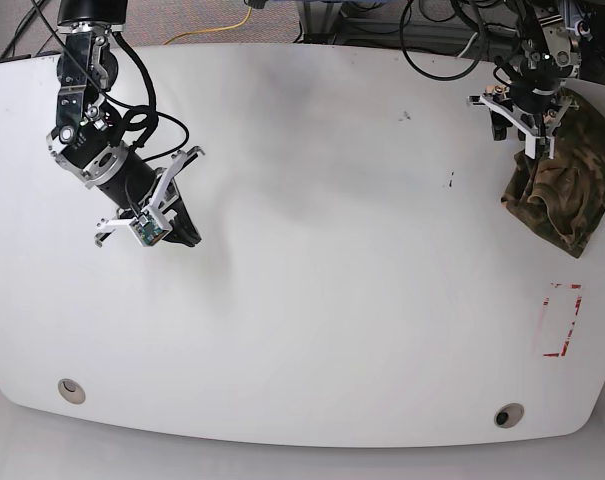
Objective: Layout the t-shirt on the table in an organized manner, then fold the t-shirt properly
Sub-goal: 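Place the bundle at the table edge and open the left gripper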
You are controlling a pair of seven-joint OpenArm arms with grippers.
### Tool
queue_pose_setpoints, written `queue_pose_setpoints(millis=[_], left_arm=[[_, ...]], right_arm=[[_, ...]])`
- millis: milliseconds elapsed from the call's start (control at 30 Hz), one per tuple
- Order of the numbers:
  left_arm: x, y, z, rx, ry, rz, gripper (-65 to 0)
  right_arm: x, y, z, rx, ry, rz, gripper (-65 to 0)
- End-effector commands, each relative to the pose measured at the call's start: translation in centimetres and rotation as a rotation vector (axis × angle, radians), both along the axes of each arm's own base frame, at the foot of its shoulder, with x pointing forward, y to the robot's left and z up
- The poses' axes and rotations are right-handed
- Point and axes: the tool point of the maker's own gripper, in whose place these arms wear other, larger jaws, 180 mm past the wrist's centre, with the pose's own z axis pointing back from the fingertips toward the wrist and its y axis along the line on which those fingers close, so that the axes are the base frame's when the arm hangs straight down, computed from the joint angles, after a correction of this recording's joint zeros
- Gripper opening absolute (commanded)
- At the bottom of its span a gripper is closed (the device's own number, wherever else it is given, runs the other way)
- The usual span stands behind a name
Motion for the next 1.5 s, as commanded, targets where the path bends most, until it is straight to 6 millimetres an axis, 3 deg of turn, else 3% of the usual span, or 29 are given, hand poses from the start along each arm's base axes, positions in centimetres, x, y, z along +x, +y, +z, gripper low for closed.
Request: queue_pose_setpoints(millis=[0,167,300,600,800,1200,1333,1467], left_arm=[[1.3,-0.5,1.9,0.009,-0.071,-0.032,-40.7],[3.8,-2.3,3.0,-0.018,-0.132,-0.067,-40.6],[6.2,-2.6,3.8,-0.031,-0.173,-0.067,-40.6],[10.1,-0.2,2.1,-0.044,-0.09,-0.039,-40.6],[10.3,2.4,1.1,-0.013,-0.044,-0.023,-40.6],[8.0,11.1,0.8,0.068,0.025,0.114,-40.6],[7.7,13.1,1.2,0.092,0.033,0.131,-40.6],[8.2,13.6,2.1,0.108,-0.008,0.127,-40.6]], right_arm=[[0.5,0.2,1.7,0.009,-0.057,0.014,-62.8],[0.4,0.2,1.6,0.009,-0.055,0.014,-62.8],[0.3,0.3,1.6,0.008,-0.054,0.018,-62.8],[-0.1,0.4,1.5,0.007,-0.049,0.022,-62.8],[-0.2,0.4,1.5,0.006,-0.048,0.022,-62.8],[-0.5,-0.3,1.4,0.003,-0.046,0.001,-62.8],[-0.5,-0.2,1.5,0.013,-0.048,-0.003,-62.8],[-0.5,-0.1,1.5,0.013,-0.049,-0.001,-62.8]])
